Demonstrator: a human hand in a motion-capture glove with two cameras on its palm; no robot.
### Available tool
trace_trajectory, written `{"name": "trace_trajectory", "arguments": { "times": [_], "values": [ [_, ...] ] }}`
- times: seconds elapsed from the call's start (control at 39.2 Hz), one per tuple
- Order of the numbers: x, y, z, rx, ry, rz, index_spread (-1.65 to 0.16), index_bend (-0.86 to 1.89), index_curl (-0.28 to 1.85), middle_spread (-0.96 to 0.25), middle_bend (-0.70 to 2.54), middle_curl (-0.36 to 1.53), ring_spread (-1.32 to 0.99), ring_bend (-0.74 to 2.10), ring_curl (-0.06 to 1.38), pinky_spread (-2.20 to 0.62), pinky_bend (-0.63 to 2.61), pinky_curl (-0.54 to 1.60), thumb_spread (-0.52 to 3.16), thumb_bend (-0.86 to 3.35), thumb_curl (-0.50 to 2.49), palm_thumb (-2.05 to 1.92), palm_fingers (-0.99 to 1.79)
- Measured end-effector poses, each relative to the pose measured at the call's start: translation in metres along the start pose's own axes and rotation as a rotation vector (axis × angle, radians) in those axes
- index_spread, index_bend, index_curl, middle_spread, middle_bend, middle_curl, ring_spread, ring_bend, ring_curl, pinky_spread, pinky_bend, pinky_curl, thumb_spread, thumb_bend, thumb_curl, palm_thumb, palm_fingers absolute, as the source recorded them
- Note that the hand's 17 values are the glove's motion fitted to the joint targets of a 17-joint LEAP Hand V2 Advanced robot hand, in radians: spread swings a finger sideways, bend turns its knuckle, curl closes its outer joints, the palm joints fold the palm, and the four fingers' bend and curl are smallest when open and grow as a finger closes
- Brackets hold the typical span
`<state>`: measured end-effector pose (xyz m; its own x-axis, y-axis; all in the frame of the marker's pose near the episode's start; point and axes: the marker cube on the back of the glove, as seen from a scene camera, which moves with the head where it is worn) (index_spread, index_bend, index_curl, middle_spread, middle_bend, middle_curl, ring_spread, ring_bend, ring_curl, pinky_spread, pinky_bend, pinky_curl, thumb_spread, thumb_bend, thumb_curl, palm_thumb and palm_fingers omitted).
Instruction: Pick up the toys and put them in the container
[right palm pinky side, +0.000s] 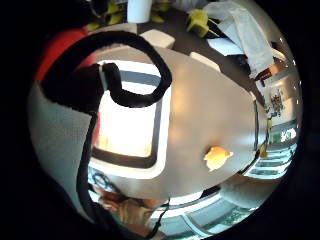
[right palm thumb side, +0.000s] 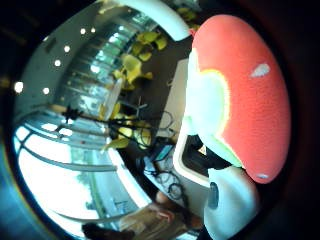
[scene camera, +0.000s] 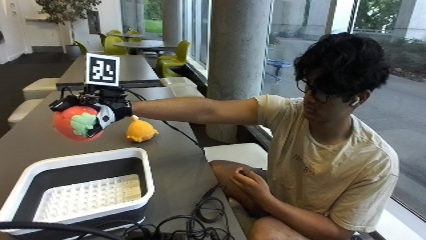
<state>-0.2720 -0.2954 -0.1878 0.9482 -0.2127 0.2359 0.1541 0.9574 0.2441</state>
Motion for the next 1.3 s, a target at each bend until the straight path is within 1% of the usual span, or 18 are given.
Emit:
{"name": "trace_trajectory", "arguments": {
  "times": [0.15, 0.28, 0.33, 0.43, 0.51, 0.66, 0.82, 0.89, 0.97, 1.07, 1.17, 1.3],
  "values": [
    [-0.011, -0.001, 0.014, -0.051, -0.022, 0.009, -0.3, 0.13, 0.24, -0.04, 0.18, 0.35, -0.12, 0.59, 0.46, -0.11, 1.32, 0.41, 1.36, 0.05, 0.55, 0.5, -0.01],
    [-0.01, 0.004, 0.022, -0.108, -0.006, 0.083, -0.29, 0.12, 0.24, -0.04, 0.16, 0.34, -0.07, 0.54, 0.44, -0.08, 1.35, 0.41, 1.34, 0.01, 0.51, 0.47, -0.11],
    [-0.007, 0.004, 0.021, -0.118, 0.021, 0.057, -0.29, 0.12, 0.24, -0.03, 0.16, 0.34, -0.06, 0.51, 0.43, -0.06, 1.35, 0.41, 1.32, -0.01, 0.5, 0.45, -0.14],
    [-0.009, 0.005, 0.02, -0.111, -0.001, -0.007, -0.28, 0.12, 0.24, -0.02, 0.15, 0.32, -0.04, 0.47, 0.42, -0.04, 1.34, 0.4, 1.3, -0.03, 0.47, 0.41, -0.17],
    [-0.004, 0.011, 0.015, -0.104, 0.031, 0.028, -0.27, 0.12, 0.24, -0.02, 0.14, 0.32, -0.03, 0.46, 0.41, -0.02, 1.31, 0.39, 1.29, -0.03, 0.45, 0.39, -0.17],
    [0.001, 0.029, 0.008, -0.085, 0.009, 0.063, -0.27, 0.13, 0.24, -0.01, 0.14, 0.3, -0.02, 0.43, 0.4, -0.01, 1.27, 0.37, 1.28, -0.02, 0.42, 0.37, -0.15],
    [0.014, 0.048, 0.002, -0.096, 0.024, -0.049, -0.28, 0.15, 0.25, -0.01, 0.15, 0.3, -0.02, 0.42, 0.4, -0.01, 1.22, 0.35, 1.28, -0.03, 0.39, 0.3, -0.12],
    [0.023, 0.066, 0.0, -0.108, 0.016, -0.063, -0.28, 0.16, 0.26, -0.01, 0.15, 0.29, -0.02, 0.41, 0.4, -0.01, 1.2, 0.35, 1.29, -0.03, 0.37, 0.26, -0.11],
    [0.041, 0.092, -0.003, -0.122, 0.037, -0.04, -0.28, 0.17, 0.27, -0.01, 0.15, 0.29, -0.02, 0.4, 0.4, -0.01, 1.17, 0.34, 1.31, -0.03, 0.36, 0.23, -0.09],
    [0.071, 0.134, -0.005, -0.137, 0.159, 0.003, -0.28, 0.18, 0.29, 0.0, 0.15, 0.29, -0.02, 0.39, 0.39, -0.01, 1.14, 0.33, 1.34, -0.02, 0.34, 0.2, -0.08],
    [0.103, 0.183, 0.0, -0.151, 0.262, 0.019, -0.28, 0.2, 0.31, 0.0, 0.16, 0.29, -0.02, 0.39, 0.39, 0.0, 1.04, 0.31, 1.35, -0.04, 0.32, 0.14, -0.11],
    [0.142, 0.24, 0.012, -0.18, 0.232, 0.029, -0.28, 0.19, 0.32, 0.0, 0.14, 0.28, -0.02, 0.37, 0.39, 0.01, 0.98, 0.29, 1.36, -0.02, 0.31, 0.1, -0.1]
  ]
}}
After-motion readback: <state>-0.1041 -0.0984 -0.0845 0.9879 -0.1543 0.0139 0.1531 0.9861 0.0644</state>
